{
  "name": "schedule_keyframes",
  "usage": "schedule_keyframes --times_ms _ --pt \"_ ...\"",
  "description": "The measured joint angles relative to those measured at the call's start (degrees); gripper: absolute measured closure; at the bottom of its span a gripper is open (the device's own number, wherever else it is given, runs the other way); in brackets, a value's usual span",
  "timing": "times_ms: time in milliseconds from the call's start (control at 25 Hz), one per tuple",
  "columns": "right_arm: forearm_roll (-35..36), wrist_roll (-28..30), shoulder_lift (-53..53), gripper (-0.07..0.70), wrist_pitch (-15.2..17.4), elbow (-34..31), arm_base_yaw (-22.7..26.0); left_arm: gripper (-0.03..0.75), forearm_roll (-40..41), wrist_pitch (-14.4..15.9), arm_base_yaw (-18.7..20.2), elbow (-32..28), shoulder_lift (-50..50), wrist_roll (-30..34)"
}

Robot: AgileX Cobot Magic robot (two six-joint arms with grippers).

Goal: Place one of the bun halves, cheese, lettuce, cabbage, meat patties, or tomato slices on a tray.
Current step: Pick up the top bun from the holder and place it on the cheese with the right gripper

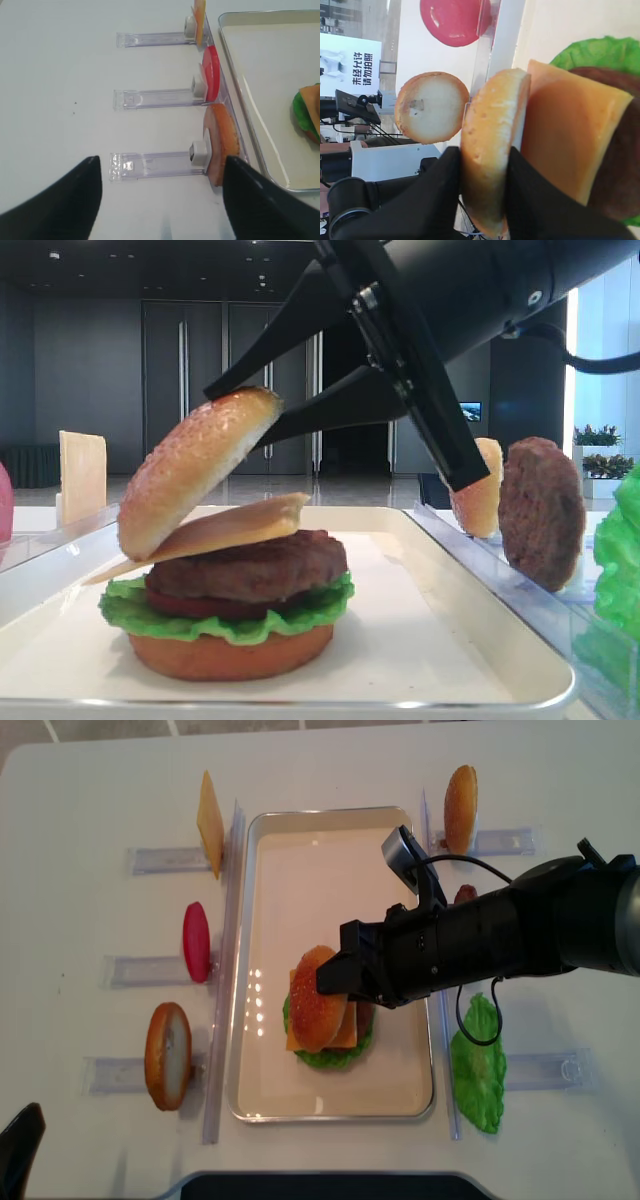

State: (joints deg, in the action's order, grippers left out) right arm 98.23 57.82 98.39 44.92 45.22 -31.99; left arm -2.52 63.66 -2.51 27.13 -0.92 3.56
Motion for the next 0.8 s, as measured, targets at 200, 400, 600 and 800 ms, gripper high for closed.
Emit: schedule_keyframes --times_ms 200,400,600,800 --pt "-0.07 0.00 0.00 0.412 -0.85 0.00 0.05 0.141 0.00 0.00 0.00 0.00 0.00 0.00" --pt "-0.07 0.00 0.00 0.412 -1.06 0.00 0.93 0.141 0.00 0.00 0.00 0.00 0.00 0.00" --pt "-0.14 -0.01 0.00 0.407 -1.06 0.00 1.09 0.141 0.00 0.00 0.00 0.00 0.00 0.00" --pt "-0.15 -0.08 0.00 0.379 -1.29 0.00 1.09 0.141 0.00 0.00 0.00 0.00 0.00 0.00"
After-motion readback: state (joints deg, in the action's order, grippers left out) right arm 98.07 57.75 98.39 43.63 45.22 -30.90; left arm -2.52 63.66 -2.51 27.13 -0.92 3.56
